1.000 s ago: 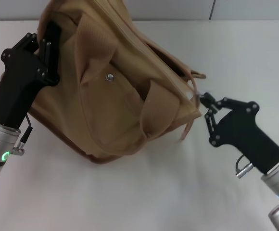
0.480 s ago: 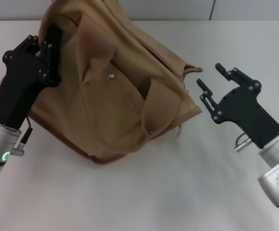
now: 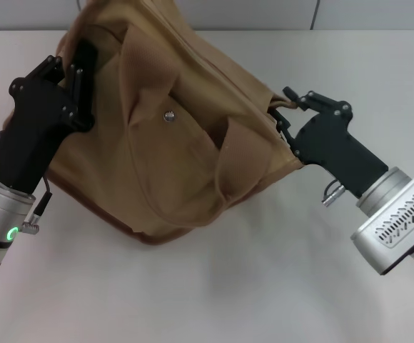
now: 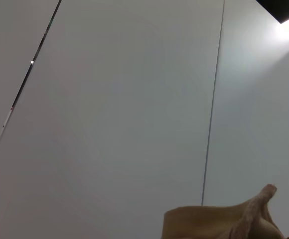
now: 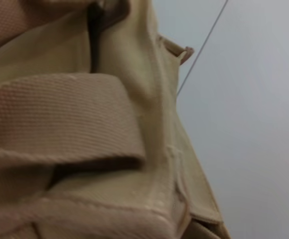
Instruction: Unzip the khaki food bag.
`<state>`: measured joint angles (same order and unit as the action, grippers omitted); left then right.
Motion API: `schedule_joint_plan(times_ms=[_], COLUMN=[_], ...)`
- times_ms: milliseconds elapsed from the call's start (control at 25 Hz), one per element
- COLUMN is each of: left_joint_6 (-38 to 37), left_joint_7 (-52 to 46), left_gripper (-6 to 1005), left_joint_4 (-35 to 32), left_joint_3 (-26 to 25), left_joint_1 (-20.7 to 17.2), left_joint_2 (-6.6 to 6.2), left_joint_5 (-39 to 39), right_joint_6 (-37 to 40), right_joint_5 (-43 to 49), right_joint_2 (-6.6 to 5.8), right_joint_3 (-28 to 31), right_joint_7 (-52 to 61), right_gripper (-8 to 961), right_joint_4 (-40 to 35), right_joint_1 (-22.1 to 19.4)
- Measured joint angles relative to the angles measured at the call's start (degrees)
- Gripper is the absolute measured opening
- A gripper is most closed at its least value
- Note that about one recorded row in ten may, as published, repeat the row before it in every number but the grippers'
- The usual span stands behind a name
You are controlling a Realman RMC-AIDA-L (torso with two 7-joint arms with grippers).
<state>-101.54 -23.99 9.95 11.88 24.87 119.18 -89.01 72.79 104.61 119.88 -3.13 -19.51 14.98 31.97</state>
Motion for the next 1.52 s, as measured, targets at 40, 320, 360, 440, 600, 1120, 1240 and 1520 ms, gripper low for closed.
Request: schedule_joint_plan(times_ms=[40, 320, 360, 440, 600, 1120, 1240, 1520], left_joint_6=[0.02, 0.73, 0.93, 1.6, 4.45, 7.39, 2.6, -9.01], left_joint_7=[0.0, 0.0, -0.06, -1.57, -7.6, -11.22, -11.25, -12.4], left_gripper=[55, 55, 55, 56, 60, 75, 157, 435], left_joint_4=[0.03, 0.05, 0.09, 0.22, 0.39, 1.01, -2.83, -18.51], left_joint_3=[0.02, 0.11, 0.13, 0.23, 1.26, 2.27, 2.28, 6.67], left_joint_1=[0.0, -0.05, -0.04, 0.04, 0.45, 0.96, 0.08, -0.61], left_joint_2=[0.0, 0.0, 0.0, 0.0, 0.01, -0.05, -0.25, -0.79], left_joint_5=[-0.01, -0.02, -0.02, -0.07, -0.18, -3.42, -7.32, -20.57], right_joint_6=[-0.24, 0.22, 0.33, 1.11, 3.84, 6.41, 11.55, 30.53], right_joint_5=[0.0, -0.12, -0.14, -0.22, -0.13, -0.69, -0.37, 11.18], right_joint_2=[0.0, 0.01, 0.01, -0.03, -0.39, -0.27, -0.57, -1.18], right_joint_3=[-0.11, 1.31, 2.42, 5.01, 10.26, 17.7, 17.65, 15.01], right_joint_7=[0.0, 0.67, 1.78, 5.45, 20.45, 47.14, 51.09, 68.69], right_gripper=[406, 190, 152, 102, 50, 99, 186, 464], right_joint_4=[0.07, 0.8, 0.77, 0.46, -1.99, -10.18, -10.97, -25.19], right_joint_1=[0.22, 0.29, 0.24, 0.15, 0.34, -0.09, -2.81, -7.15])
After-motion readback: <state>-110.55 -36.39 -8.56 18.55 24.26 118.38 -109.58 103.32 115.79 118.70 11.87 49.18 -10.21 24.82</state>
